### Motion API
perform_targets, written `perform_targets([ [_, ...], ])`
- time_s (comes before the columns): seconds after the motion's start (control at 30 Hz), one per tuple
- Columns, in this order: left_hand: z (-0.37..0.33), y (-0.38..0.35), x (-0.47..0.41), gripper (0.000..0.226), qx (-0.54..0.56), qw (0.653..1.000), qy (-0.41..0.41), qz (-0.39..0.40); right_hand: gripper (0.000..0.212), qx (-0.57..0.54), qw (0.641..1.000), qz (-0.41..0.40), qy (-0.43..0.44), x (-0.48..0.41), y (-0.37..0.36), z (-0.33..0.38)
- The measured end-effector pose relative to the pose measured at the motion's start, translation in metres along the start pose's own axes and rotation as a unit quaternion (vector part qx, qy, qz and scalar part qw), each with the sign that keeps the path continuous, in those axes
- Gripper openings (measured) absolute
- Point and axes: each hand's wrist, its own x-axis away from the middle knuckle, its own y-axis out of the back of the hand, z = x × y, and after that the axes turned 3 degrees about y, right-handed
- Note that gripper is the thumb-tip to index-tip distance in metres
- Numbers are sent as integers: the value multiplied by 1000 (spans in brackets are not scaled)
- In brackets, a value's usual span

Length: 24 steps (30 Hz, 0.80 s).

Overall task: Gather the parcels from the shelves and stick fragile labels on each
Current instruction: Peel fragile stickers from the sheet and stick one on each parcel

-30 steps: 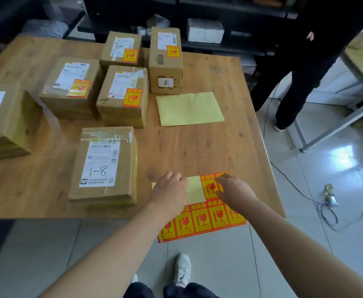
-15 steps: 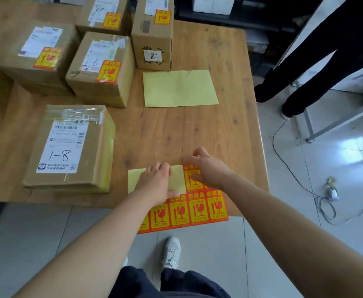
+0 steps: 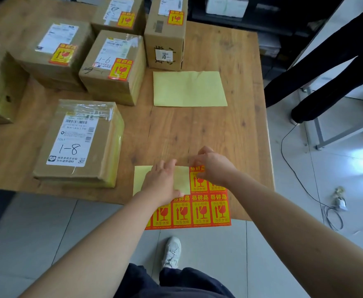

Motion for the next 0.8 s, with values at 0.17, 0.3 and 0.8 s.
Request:
perform_targets([
  [0.17,-1,2,2,80,32,999,4,-9,15,-38,999,-9,4,2,-2,1],
  [0.3,-5,5,-1,27,122,992,25,-17,10,-119,992,-32,-3,8,-9,3],
  [0.8,-9,-9,12,12,69,993,-61,-78,13,-62,997,-33,-42,43,-31,-2],
])
